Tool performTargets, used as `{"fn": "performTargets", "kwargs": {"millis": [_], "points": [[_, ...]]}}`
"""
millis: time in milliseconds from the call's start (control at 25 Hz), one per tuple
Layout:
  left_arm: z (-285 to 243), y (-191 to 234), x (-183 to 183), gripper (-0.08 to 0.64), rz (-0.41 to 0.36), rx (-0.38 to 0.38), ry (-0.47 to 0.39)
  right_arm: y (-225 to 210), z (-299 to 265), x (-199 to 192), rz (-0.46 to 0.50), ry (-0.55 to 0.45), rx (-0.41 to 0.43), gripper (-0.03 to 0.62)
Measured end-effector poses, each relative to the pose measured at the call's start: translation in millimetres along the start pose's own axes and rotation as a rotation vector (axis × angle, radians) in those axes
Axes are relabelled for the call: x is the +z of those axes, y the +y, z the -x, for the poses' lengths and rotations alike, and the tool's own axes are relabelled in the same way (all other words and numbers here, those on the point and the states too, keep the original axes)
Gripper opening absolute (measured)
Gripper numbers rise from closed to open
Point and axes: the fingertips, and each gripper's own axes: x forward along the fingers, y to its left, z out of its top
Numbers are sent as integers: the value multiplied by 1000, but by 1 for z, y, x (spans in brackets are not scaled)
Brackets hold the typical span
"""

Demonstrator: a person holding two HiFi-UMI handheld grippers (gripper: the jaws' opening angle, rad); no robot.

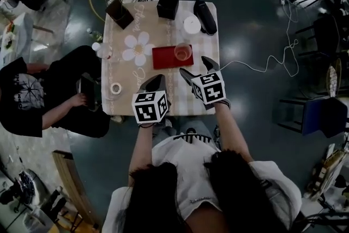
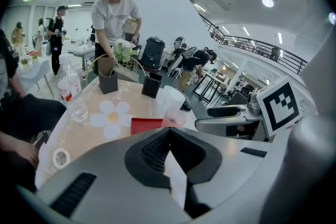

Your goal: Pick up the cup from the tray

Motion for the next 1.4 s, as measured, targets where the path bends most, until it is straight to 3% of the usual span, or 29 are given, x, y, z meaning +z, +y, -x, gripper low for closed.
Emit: {"fn": "performTargets", "kwargs": {"millis": [200,560,920,1400], "points": [[-19,0,13,8,-38,32,4,-11,-27,6,53,50,14,390],[-44,16,17,8,49,42,32,-13,-75,3,100,145,51,396],[-63,30,17,8,73,62,73,-20,-109,-12,142,236,65,396],[-74,39,11,8,109,70,114,-21,-132,-15,156,282,71,394]]}}
